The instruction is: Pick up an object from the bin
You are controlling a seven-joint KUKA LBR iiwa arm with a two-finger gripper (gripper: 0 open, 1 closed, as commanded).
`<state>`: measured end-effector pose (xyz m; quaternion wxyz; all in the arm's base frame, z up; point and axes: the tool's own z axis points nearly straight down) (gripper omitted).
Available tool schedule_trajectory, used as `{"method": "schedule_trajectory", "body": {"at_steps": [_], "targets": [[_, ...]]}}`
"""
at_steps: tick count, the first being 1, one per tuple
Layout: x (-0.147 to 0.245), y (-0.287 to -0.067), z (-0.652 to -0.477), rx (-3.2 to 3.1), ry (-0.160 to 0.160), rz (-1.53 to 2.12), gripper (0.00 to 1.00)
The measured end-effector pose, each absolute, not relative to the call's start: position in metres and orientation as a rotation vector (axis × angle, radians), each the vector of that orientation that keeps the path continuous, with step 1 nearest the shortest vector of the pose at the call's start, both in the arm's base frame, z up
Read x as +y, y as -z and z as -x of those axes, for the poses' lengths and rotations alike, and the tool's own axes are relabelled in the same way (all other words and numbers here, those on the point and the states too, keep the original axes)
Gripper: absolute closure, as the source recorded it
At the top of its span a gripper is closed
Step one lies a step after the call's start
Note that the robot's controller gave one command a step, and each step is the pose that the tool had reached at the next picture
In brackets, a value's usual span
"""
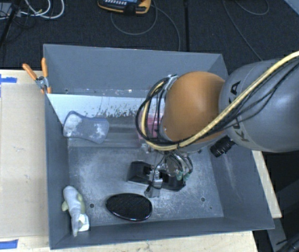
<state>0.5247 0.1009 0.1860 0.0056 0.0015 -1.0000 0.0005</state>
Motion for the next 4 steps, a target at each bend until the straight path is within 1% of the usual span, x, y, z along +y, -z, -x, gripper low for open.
{"method": "schedule_trajectory", "body": {"at_steps": [1,2,3,4], "targets": [[0.1,-0.191,-0.526,-3.139,0.0,0.001,0.0],[0.104,-0.128,-0.497,-3.136,0.0,-0.061,0.0],[0.045,-0.078,-0.545,-3.146,0.003,0.019,0.0],[0.085,-0.07,-0.504,-3.137,-0.004,0.145,0.0]]}}
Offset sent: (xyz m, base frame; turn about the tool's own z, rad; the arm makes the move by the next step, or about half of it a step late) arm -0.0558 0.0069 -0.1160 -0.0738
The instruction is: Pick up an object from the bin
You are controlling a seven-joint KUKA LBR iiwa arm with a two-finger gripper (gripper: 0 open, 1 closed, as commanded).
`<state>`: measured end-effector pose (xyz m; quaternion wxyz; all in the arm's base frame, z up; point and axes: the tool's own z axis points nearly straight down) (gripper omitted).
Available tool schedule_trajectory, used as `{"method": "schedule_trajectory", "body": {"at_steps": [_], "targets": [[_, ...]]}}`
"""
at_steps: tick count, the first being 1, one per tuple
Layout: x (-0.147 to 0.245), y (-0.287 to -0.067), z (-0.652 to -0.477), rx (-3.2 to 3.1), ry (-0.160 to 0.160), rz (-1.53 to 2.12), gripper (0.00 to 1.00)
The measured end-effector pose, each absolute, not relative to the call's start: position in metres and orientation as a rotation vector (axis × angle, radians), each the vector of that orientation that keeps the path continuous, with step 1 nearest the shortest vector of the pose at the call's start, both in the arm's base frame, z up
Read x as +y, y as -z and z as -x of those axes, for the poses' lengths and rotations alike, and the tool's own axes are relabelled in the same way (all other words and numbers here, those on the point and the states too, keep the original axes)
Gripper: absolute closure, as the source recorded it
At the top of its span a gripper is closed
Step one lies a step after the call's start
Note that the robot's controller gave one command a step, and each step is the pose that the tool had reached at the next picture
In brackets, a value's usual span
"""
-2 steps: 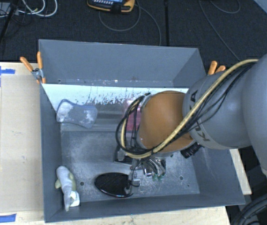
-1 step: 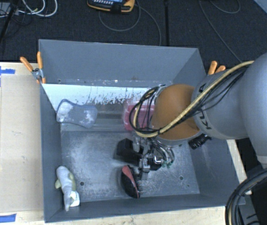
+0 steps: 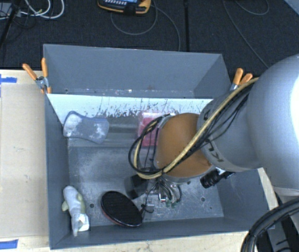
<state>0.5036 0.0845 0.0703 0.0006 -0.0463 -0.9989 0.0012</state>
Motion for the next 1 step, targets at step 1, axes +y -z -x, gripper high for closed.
{"method": "schedule_trajectory", "body": {"at_steps": [1], "targets": [[0.0831,-0.0737,-0.5127,-3.139,0.004,0.081,0.0]]}}
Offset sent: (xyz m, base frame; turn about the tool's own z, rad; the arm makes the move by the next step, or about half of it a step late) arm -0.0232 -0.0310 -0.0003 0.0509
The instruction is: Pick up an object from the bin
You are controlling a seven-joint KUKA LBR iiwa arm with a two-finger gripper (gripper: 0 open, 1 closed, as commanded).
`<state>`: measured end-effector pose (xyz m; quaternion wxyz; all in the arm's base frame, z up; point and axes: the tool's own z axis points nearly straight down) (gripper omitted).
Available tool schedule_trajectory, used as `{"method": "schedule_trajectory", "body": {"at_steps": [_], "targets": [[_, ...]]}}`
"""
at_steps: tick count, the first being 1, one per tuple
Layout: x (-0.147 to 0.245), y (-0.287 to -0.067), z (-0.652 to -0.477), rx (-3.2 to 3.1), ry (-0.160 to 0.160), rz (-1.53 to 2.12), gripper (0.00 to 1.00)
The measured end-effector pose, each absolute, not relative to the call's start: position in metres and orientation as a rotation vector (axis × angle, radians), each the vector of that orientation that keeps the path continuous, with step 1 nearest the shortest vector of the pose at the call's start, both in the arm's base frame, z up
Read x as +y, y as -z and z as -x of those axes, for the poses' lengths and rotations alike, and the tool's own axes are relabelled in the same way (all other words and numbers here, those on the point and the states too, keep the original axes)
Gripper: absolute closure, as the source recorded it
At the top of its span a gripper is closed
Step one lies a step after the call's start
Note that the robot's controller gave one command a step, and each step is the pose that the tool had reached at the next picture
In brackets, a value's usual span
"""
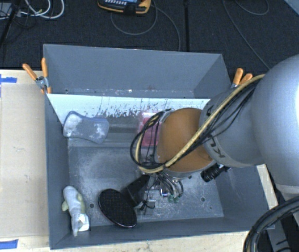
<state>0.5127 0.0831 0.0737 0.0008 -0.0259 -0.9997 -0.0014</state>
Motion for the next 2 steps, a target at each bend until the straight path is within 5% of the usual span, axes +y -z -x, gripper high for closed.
{"method": "schedule_trajectory", "body": {"at_steps": [1,2], "targets": [[0.0549,-0.0712,-0.4816,-3.135,0.0,0.226,1.0],[0.0548,-0.0711,-0.4816,-3.135,0.0,0.226,1.0]]}}
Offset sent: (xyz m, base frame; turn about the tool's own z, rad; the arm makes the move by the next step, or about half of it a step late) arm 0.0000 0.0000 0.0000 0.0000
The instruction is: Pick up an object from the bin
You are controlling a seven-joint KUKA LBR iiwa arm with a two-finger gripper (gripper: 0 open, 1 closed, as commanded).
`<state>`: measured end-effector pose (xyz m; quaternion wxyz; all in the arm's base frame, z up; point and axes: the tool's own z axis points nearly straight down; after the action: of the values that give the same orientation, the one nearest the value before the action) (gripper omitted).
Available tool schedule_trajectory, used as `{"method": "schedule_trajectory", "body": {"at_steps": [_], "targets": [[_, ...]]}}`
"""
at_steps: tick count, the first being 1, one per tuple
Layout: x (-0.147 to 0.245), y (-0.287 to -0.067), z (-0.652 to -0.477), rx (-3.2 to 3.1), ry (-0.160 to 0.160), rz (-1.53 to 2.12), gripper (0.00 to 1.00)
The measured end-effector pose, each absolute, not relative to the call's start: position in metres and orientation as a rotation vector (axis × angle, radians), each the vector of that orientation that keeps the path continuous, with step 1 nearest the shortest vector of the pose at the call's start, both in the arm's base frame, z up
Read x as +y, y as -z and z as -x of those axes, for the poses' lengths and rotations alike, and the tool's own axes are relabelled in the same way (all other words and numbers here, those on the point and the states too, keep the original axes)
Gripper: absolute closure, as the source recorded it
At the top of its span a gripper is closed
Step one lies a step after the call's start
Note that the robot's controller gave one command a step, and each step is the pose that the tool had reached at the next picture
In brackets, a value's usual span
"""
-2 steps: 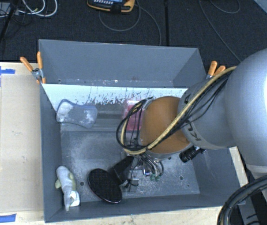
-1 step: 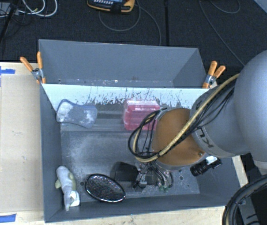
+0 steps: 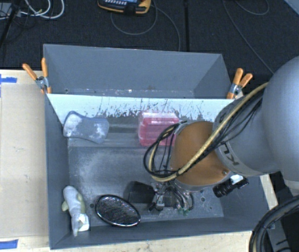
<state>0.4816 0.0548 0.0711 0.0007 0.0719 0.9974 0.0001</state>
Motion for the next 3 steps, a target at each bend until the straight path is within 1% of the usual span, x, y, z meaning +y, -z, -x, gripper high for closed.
{"method": "schedule_trajectory", "body": {"at_steps": [1,3], "targets": [[0.055,-0.074,-0.481,3.135,0.001,-0.227,1.0],[0.054,-0.092,-0.479,3.139,0.003,-0.229,1.0]]}}
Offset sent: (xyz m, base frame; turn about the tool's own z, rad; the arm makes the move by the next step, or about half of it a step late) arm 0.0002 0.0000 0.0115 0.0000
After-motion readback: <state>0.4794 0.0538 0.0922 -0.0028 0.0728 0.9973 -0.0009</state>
